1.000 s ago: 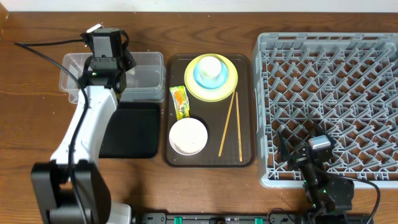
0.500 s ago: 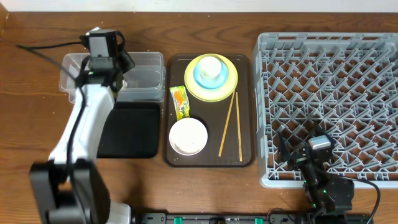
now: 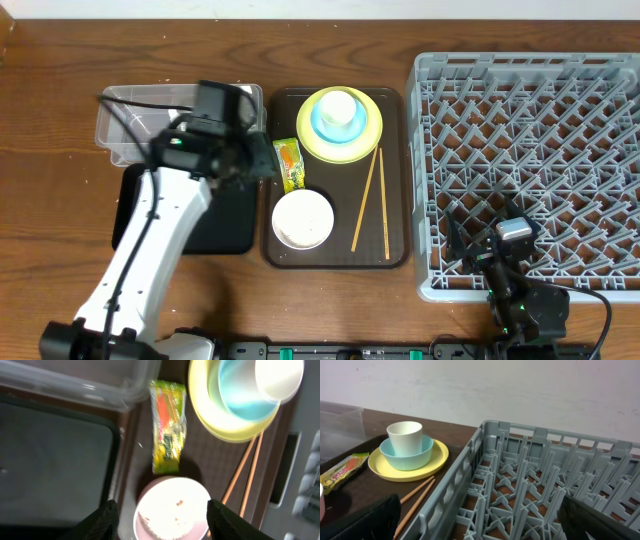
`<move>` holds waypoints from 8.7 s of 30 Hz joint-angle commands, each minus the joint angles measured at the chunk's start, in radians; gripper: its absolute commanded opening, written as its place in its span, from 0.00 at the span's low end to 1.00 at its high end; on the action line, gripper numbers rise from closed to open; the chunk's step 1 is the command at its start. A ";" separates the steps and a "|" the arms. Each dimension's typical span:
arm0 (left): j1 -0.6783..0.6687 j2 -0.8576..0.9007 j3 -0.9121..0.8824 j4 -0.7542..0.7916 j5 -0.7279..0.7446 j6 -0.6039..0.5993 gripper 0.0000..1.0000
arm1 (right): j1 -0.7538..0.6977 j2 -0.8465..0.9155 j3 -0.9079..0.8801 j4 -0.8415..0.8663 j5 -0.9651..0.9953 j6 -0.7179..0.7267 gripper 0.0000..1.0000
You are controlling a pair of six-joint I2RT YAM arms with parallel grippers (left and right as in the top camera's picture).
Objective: Sort waste into correct bins and load items into the dishwasher rack
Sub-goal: 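Reach left gripper to the yellow snack wrapper and grasp it, then carry the wrapper with left gripper and drop it into the clear bin, then reach left gripper to the white rice bowl and grasp its rim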
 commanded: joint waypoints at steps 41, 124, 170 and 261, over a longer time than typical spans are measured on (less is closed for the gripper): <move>-0.157 0.430 -0.049 0.357 -0.136 0.011 0.58 | -0.013 -0.005 -0.002 -0.002 -0.004 0.013 0.99; 0.107 0.202 -0.026 0.613 -0.505 0.011 0.52 | -0.013 -0.005 -0.002 -0.002 -0.004 0.013 0.99; -0.584 0.001 -0.040 -0.078 -0.082 -0.047 0.48 | -0.013 -0.005 -0.002 -0.002 -0.004 0.013 0.99; -0.611 0.281 -0.209 0.249 -0.338 -0.093 0.19 | -0.013 -0.005 -0.002 -0.002 -0.004 0.013 0.99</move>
